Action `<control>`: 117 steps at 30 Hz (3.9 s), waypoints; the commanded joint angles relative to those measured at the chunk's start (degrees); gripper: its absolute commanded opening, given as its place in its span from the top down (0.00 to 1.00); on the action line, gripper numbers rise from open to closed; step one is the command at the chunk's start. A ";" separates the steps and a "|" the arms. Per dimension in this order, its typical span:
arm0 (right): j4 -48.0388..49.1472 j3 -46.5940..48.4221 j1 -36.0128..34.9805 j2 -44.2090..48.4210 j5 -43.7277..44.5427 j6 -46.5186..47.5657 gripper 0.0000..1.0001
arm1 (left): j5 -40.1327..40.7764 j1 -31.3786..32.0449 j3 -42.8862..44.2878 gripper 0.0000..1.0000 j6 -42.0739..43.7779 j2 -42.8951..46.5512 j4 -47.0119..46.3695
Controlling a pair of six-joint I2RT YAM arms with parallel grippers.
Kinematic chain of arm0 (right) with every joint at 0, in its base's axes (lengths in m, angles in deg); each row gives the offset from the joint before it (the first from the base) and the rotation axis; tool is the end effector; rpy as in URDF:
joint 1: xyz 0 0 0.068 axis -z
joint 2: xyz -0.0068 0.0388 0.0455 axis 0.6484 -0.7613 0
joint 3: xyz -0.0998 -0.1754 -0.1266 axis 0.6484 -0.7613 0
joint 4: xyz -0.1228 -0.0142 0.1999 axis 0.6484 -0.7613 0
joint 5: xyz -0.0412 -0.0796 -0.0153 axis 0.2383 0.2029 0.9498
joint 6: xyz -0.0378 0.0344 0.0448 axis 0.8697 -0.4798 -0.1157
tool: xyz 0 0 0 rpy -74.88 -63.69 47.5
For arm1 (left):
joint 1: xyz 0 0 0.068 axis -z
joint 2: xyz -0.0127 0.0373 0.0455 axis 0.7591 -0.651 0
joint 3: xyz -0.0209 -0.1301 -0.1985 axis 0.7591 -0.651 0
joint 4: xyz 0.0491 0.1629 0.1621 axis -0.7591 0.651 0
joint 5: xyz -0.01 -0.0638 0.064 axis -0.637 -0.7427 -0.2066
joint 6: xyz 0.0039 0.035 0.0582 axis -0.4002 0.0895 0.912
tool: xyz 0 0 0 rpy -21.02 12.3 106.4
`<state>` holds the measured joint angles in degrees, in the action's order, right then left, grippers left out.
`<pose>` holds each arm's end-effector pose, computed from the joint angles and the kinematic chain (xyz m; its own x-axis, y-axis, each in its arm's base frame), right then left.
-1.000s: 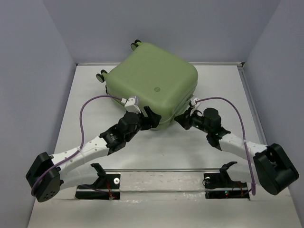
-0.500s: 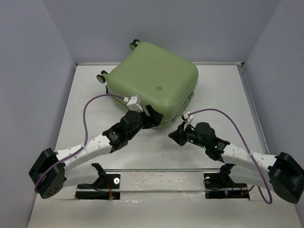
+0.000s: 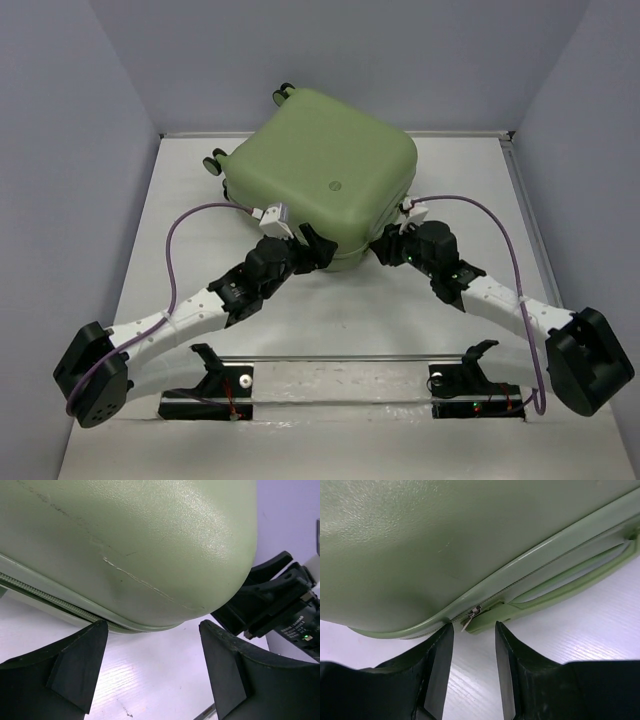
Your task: Pack the luggage
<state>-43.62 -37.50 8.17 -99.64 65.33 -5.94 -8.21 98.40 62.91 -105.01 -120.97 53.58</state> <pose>0.2181 0.1410 0.2032 -0.4097 0.0358 -0.9115 -0.4878 0.8358 0.2520 0.1752 -0.1829 0.2442 -0.4861 -0.4624 -0.7416 0.3520 0.6731 -0.6504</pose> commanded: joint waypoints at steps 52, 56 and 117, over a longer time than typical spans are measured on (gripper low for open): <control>28.67 -6.92 -9.36 -10.02 -3.80 -0.86 0.93 | 2.63 -3.13 5.47 0.16 3.21 -6.12 -5.79; 15.21 -8.33 -19.06 -3.52 2.71 -3.22 0.93 | 1.23 -3.49 9.34 0.16 4.26 -10.78 -6.94; 13.35 0.02 -32.17 -9.57 17.57 -8.94 0.93 | -35.34 -58.33 49.25 0.10 -6.80 -42.52 8.10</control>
<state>-31.07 -36.21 -21.93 -110.57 86.77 -13.83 -39.05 39.91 110.99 -107.61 -164.33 68.79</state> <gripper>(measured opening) 0.069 0.951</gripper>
